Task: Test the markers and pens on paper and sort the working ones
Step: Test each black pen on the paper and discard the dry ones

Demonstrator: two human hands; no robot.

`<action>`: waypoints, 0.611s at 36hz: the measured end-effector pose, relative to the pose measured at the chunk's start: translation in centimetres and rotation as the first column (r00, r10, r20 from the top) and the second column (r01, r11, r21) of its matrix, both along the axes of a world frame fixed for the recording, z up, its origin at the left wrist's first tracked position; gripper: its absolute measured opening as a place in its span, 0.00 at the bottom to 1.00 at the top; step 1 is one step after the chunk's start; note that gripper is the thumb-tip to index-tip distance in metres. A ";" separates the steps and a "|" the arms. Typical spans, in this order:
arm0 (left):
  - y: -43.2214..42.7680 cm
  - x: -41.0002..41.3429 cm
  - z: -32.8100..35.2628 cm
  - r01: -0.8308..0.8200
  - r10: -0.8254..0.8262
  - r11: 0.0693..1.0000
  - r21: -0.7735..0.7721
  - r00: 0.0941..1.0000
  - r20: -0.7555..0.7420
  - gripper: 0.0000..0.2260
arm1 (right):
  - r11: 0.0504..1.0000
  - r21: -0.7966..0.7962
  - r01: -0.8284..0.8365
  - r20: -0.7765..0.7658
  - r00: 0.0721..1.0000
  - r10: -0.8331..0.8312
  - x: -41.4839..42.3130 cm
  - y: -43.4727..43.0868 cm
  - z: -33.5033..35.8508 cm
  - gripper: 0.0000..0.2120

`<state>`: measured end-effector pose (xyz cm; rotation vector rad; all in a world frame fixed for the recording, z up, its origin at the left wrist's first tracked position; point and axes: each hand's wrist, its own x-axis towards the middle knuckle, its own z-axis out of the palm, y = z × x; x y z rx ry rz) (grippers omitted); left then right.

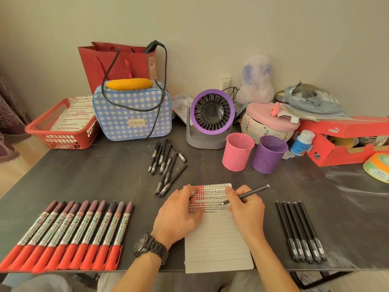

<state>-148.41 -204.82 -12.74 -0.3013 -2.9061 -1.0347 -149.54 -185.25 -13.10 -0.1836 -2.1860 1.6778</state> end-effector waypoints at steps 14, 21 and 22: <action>-0.1 1.9 0.6 0.004 0.008 0.999 0.052 0.973 -0.229 0.18 | 0.853 -0.474 -0.220 -0.020 0.971 0.239 2.8 0.3 0.6 0.13; 0.2 1.5 0.4 -0.016 0.004 0.999 -0.051 0.977 -0.215 0.13 | 0.888 -0.397 -0.232 -0.042 0.971 0.234 2.9 0.3 0.8 0.09; 0.1 1.4 0.2 -0.017 0.004 0.998 -0.060 0.978 -0.210 0.13 | 0.891 -0.387 -0.238 -0.051 0.970 0.236 2.9 0.4 0.7 0.09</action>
